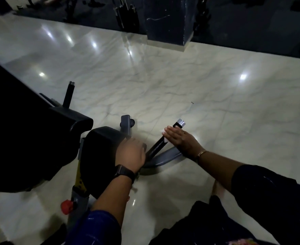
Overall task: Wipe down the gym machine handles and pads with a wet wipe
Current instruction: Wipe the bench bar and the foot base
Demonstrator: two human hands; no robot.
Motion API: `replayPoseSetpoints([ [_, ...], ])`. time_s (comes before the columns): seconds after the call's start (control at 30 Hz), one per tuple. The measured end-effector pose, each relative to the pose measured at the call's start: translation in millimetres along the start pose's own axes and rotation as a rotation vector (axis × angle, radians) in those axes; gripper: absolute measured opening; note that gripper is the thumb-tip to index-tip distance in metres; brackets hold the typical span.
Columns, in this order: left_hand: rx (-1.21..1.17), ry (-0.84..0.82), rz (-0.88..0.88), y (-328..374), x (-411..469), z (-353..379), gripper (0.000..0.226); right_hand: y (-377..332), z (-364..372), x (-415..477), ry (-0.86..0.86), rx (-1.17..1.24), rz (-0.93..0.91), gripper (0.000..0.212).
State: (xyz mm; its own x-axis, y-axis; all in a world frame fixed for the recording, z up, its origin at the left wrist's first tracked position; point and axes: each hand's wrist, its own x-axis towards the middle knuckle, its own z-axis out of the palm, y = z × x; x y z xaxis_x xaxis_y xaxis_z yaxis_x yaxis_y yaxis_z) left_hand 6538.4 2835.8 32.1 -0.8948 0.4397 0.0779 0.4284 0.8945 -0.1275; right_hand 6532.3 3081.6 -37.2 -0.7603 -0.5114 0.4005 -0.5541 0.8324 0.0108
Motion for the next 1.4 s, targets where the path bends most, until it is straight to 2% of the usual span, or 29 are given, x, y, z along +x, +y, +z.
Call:
replayPoseSetpoints([
  [0.1, -0.038, 0.012, 0.006, -0.1, -0.2, 1.4, 0.041, -42.5, 5.5, -1.0, 0.074, 0.126, 0.261, 0.049],
  [0.17, -0.045, 0.006, 0.002, 0.5, -0.5, 0.3, 0.042, -80.1, 16.9, -2.8, 0.087, 0.205, 0.257, 0.046],
  [0.3, -0.042, 0.002, -0.007, 1.1, -1.1, -1.3, 0.043, -124.8, 38.5, -15.1, -0.004, 0.21, -0.025, 0.035],
  [0.4, -0.047, 0.016, -0.002, 1.0, -0.2, -2.0, 0.042, -84.4, 35.0, -13.4, -0.013, 0.068, -0.286, 0.035],
  [0.47, -0.053, 0.021, 0.002, 0.5, -0.4, -2.2, 0.042, -44.0, 23.2, -5.8, -0.004, -0.008, -0.35, 0.038],
  [0.57, -0.055, 0.031, 0.006, 0.8, -0.4, -2.0, 0.041, 8.8, 2.9, 5.1, 0.026, -0.089, -0.248, 0.036],
  [0.63, -0.059, 0.029, 0.003, 1.1, -0.2, -1.7, 0.041, 32.1, -9.8, 9.6, 0.017, -0.117, -0.054, 0.04],
  [0.7, -0.062, 0.035, -0.001, 1.2, -0.3, -0.5, 0.041, 35.7, -16.4, 10.7, -0.018, -0.085, 0.156, 0.043],
  [0.77, -0.065, 0.037, -0.006, 1.6, 0.4, 0.1, 0.041, 17.2, -10.1, 11.4, 0.01, -0.035, 0.254, 0.045],
  [0.9, -0.04, 0.022, -0.006, 1.1, 0.8, 0.9, 0.043, -60.1, 8.6, 15.1, 0.065, 0.104, 0.216, 0.046],
  [1.03, -0.027, -0.003, -0.015, 2.2, 0.1, 0.8, 0.043, -113.9, 20.5, 5.5, -0.078, 0.182, 0.116, 0.05],
  [1.13, -0.047, 0.011, -0.01, 1.8, 0.8, -0.2, 0.043, -74.4, 17.7, -5.4, -0.055, 0.115, -0.134, 0.039],
  [1.23, -0.045, 0.02, -0.009, 0.8, 0.6, 0.4, 0.041, -16.2, 6.1, -10.2, -0.071, 0.08, -0.314, 0.047],
  [1.33, -0.063, 0.019, -0.018, 0.0, 0.1, 2.6, 0.041, 15.1, -7.3, -10.1, -0.077, 0.039, -0.259, 0.044],
  [1.4, -0.068, 0.014, -0.02, 0.4, 0.0, 3.0, 0.041, 26.9, -9.7, -11.3, -0.086, 0.01, -0.123, 0.045],
])
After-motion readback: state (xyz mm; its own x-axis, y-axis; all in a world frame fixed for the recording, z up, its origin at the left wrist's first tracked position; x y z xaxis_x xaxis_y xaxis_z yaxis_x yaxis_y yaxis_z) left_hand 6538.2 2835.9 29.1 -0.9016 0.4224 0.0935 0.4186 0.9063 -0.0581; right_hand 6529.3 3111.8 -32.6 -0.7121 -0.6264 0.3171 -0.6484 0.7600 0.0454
